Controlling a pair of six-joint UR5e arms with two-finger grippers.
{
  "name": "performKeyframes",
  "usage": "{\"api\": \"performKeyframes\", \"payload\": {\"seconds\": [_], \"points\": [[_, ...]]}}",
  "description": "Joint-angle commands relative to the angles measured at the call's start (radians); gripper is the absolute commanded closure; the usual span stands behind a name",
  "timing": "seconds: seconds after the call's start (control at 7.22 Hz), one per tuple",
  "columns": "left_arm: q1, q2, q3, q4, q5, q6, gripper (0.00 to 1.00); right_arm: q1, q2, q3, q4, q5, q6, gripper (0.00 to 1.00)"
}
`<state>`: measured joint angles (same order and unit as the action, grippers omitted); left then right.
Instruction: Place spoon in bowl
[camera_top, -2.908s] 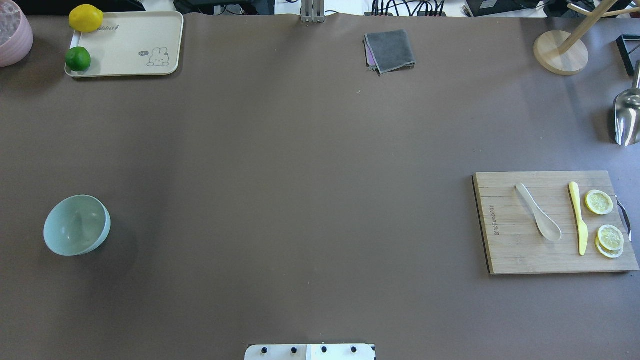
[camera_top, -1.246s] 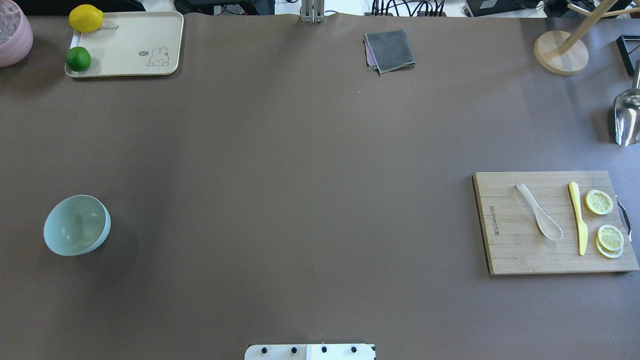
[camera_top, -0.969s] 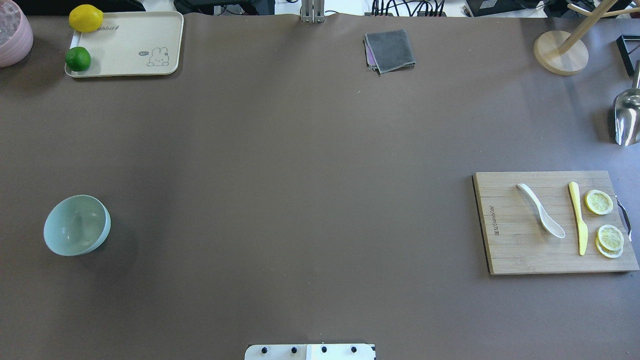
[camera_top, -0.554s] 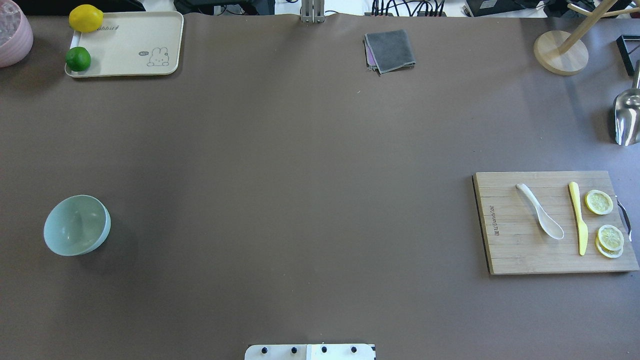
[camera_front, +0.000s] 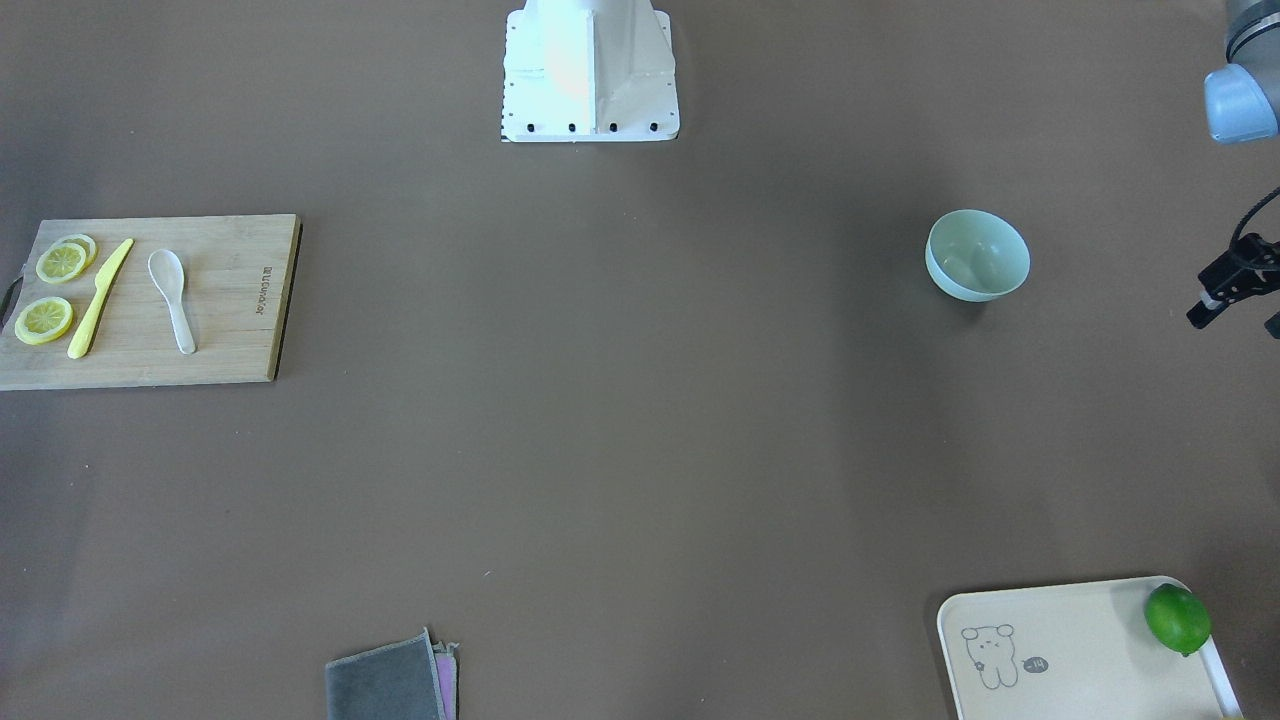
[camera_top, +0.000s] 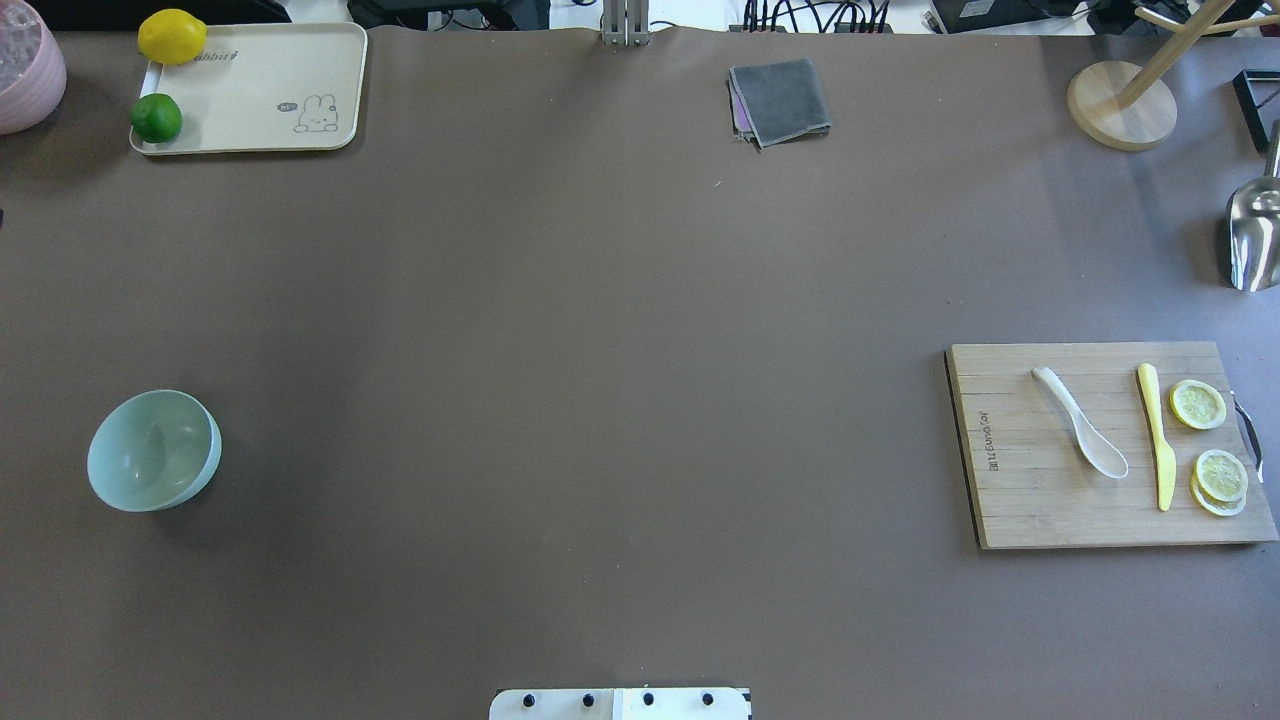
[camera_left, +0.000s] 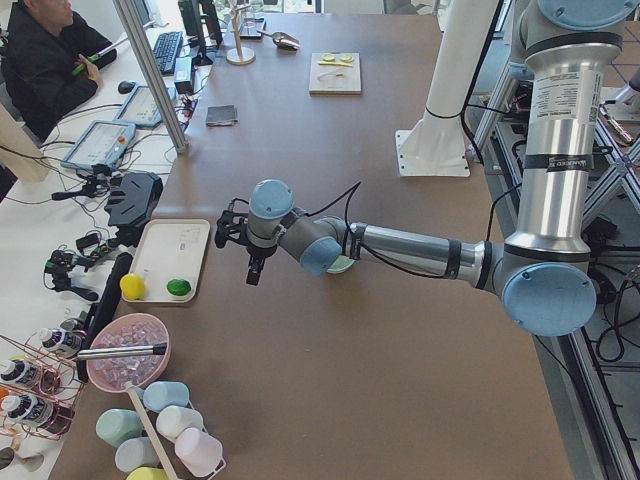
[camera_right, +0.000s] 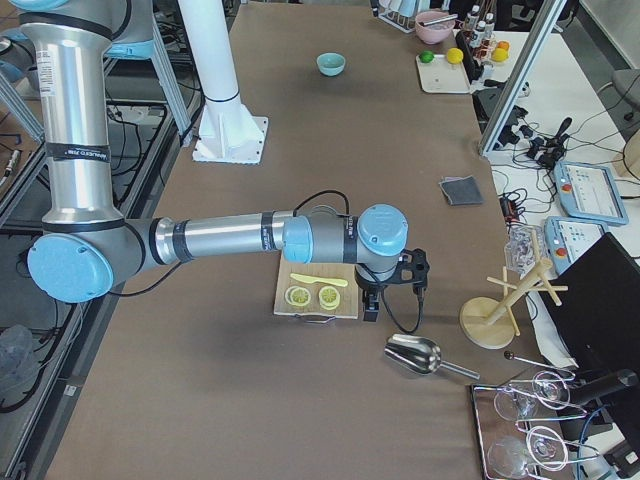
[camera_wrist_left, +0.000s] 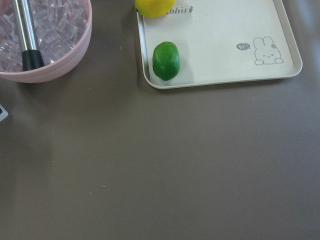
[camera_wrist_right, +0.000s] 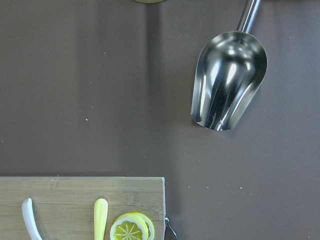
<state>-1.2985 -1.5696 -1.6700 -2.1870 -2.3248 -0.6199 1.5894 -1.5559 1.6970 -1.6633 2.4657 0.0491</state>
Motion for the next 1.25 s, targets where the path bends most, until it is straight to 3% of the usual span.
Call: {"api": "performKeyframes", "payload": {"seconds": [0.0, 0.14, 0.42, 0.97, 1.11], "points": [[0.161, 0.112, 0.007, -0.307, 0.039, -0.289, 0.02, -0.003, -0.001, -0.013, 0.000, 0.005, 0.003, 0.00], [0.229, 0.170, 0.003, -0.362, 0.092, -0.294, 0.02, -0.005, 0.008, -0.029, 0.000, 0.007, 0.003, 0.00], [0.313, 0.229, 0.003, -0.414, 0.096, -0.294, 0.02, -0.006, 0.008, -0.025, 0.002, 0.009, 0.003, 0.00], [0.427, 0.232, 0.010, -0.458, 0.094, -0.284, 0.03, -0.006, 0.008, -0.023, 0.002, 0.007, 0.003, 0.00], [0.429, 0.233, 0.019, -0.486, 0.094, -0.291, 0.31, -0.006, 0.008, -0.023, 0.002, 0.007, 0.003, 0.00]]}}
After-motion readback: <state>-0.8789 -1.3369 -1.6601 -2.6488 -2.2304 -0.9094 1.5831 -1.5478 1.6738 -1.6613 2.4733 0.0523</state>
